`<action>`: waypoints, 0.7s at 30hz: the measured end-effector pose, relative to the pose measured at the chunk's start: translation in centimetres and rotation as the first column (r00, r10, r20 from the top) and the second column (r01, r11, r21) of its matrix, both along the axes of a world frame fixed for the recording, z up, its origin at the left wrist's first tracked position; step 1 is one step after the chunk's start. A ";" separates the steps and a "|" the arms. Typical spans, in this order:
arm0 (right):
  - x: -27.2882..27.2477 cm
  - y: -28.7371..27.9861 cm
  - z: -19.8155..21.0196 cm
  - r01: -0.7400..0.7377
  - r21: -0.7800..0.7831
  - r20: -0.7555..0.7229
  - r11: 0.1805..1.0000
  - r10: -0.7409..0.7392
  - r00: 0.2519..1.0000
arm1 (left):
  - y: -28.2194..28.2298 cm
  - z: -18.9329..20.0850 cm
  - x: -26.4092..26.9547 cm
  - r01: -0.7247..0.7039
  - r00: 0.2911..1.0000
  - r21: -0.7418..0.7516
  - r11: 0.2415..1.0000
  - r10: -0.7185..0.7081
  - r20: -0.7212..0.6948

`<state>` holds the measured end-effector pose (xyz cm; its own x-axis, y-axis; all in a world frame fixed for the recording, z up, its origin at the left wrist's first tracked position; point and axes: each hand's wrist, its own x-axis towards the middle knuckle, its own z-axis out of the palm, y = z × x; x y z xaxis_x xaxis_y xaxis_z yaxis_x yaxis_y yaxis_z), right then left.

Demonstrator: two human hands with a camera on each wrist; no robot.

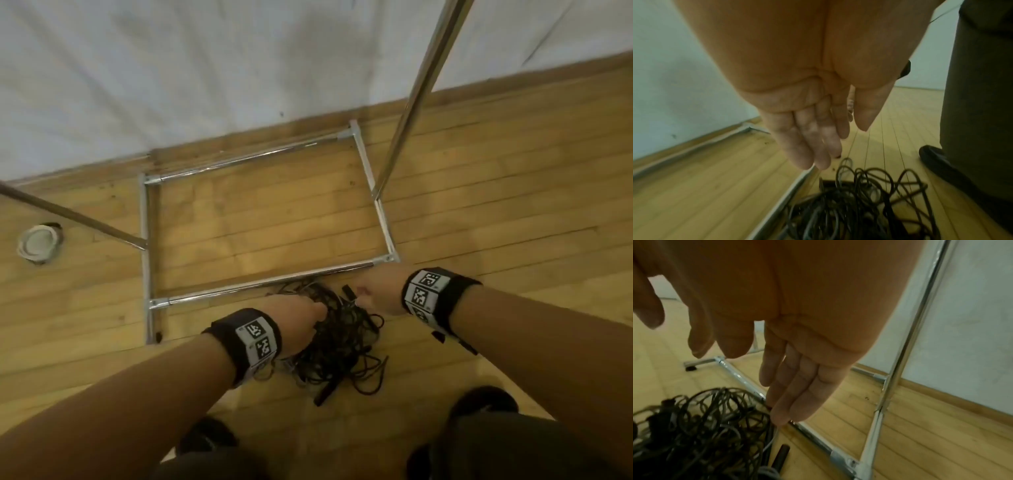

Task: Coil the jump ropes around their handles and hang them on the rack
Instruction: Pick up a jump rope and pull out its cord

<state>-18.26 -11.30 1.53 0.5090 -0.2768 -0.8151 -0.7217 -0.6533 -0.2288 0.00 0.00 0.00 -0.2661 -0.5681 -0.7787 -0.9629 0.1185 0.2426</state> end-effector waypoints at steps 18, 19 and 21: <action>2.3 2.4 -10.3 -0.122 0.158 -0.045 0.980 0.130 0.990 | 1.8 -8.5 0.5 -0.134 0.991 0.026 0.991 0.134 -0.006; 2.4 2.4 -10.3 -0.102 0.172 -0.030 0.980 0.109 0.994 | 1.1 -7.3 0.8 -0.182 0.982 0.004 0.983 0.182 -0.060; 2.8 2.5 -9.7 -0.075 0.194 0.024 0.978 0.072 0.997 | 0.2 -4.4 1.8 -0.299 0.939 -0.053 0.953 0.284 -0.192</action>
<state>-15.46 -8.80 -8.15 0.5361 -0.0752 -0.8408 -0.6684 -0.6461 -0.3684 1.81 0.16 -4.40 -0.2104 -0.7004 -0.6821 -0.8993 -0.1350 0.4160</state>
